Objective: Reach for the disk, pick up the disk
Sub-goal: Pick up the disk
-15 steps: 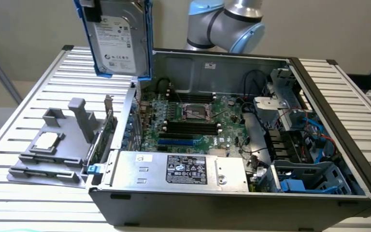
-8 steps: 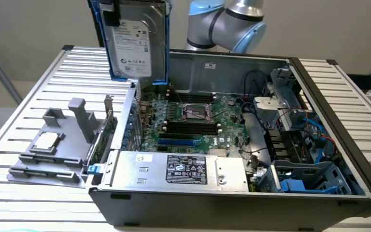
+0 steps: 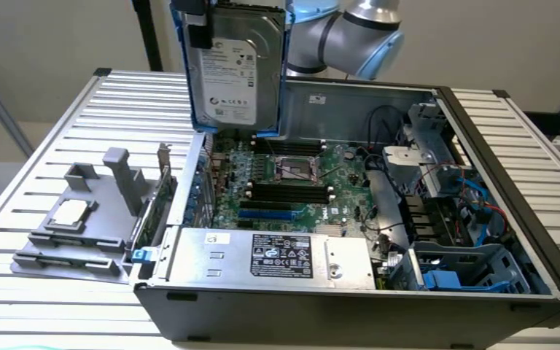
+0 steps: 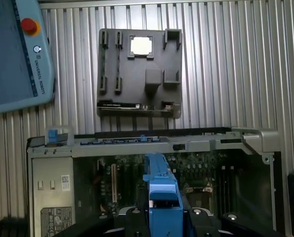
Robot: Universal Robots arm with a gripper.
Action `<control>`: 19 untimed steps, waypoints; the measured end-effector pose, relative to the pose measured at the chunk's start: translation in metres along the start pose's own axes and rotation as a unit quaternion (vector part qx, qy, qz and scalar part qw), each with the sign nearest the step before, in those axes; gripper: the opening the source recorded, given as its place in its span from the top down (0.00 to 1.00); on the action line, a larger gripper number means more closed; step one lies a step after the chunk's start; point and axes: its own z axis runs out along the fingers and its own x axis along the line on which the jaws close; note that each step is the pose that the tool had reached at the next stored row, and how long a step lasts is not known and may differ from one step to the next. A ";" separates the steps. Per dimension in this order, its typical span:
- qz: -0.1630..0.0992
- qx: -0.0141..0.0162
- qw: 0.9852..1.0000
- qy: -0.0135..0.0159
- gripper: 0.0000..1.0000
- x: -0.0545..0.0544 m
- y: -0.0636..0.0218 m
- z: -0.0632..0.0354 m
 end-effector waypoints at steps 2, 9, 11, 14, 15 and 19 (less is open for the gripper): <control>0.000 0.000 1.000 0.000 0.67 0.003 -0.0090 -0.0002; 0.000 0.000 1.000 0.000 0.67 0.015 -0.0415 -0.0009; 0.000 0.000 1.000 0.000 0.67 0.018 -0.0510 -0.0012; 0.000 0.000 1.000 0.000 0.67 0.022 -0.0648 -0.0015; 0.000 0.000 1.000 0.000 0.67 0.024 -0.0696 -0.0016; 0.000 0.000 1.000 0.000 0.67 0.030 -0.0882 -0.0020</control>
